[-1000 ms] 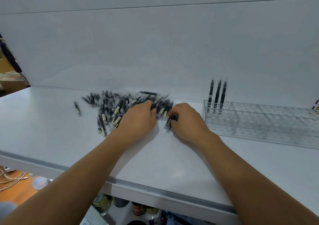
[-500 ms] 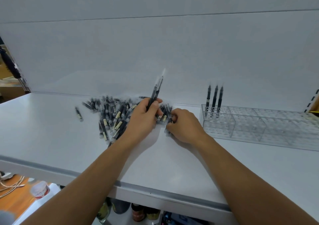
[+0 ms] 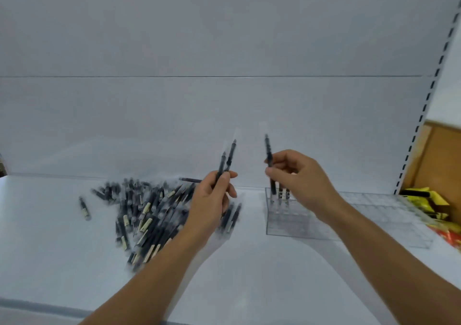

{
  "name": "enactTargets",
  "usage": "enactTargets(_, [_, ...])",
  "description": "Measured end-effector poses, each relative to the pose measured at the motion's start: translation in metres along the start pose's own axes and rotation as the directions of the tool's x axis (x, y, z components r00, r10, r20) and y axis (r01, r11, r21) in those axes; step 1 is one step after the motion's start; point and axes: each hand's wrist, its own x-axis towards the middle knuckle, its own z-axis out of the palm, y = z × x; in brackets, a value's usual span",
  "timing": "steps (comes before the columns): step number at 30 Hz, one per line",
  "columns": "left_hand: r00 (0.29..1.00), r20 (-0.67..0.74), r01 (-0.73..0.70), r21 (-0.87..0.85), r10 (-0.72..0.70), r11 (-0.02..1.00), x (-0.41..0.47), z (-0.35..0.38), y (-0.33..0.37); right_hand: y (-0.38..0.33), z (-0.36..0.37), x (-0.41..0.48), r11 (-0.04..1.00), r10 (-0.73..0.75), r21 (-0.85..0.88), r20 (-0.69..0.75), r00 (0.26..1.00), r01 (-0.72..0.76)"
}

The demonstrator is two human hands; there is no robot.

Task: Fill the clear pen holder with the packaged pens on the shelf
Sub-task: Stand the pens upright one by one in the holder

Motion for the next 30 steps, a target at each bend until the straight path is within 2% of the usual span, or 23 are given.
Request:
enactTargets(7, [0.978, 0.194, -0.096, 0.072, 0.08, 0.993, 0.025, 0.044, -0.011, 0.044, -0.061, 0.015, 0.999, 0.041, 0.001, -0.196, 0.98, -0.041])
enactTargets(11, [0.978, 0.198, -0.094, 0.094, 0.074, 0.991, 0.025, 0.05, -0.029, 0.064, -0.064, 0.019, 0.998, -0.005, -0.061, -0.28, 0.96, -0.013])
enactTargets(17, [0.97, 0.236, -0.091, 0.098, 0.066, 0.991, 0.021, 0.05, -0.035, 0.073, -0.054, 0.021, 0.978, -0.064, -0.207, -0.227, 0.972, 0.016])
enactTargets(24, [0.963, 0.255, -0.119, 0.105, 0.089, 0.987, 0.019, 0.053, -0.036, 0.075, -0.048, 0.026, 0.96, -0.031, -0.28, -0.215, 0.976, -0.031])
enactTargets(28, [0.968, 0.236, -0.117, 0.132, 0.083, 0.984, 0.02, 0.051, -0.036, 0.077, -0.044, 0.025, 0.878, 0.043, -0.47, -0.111, 0.993, -0.091])
enactTargets(30, [0.967, 0.24, -0.118, 0.136, 0.083, 0.984, 0.02, 0.052, -0.035, 0.077, -0.043, 0.026, 0.823, 0.077, -0.555, -0.105, 0.991, -0.123])
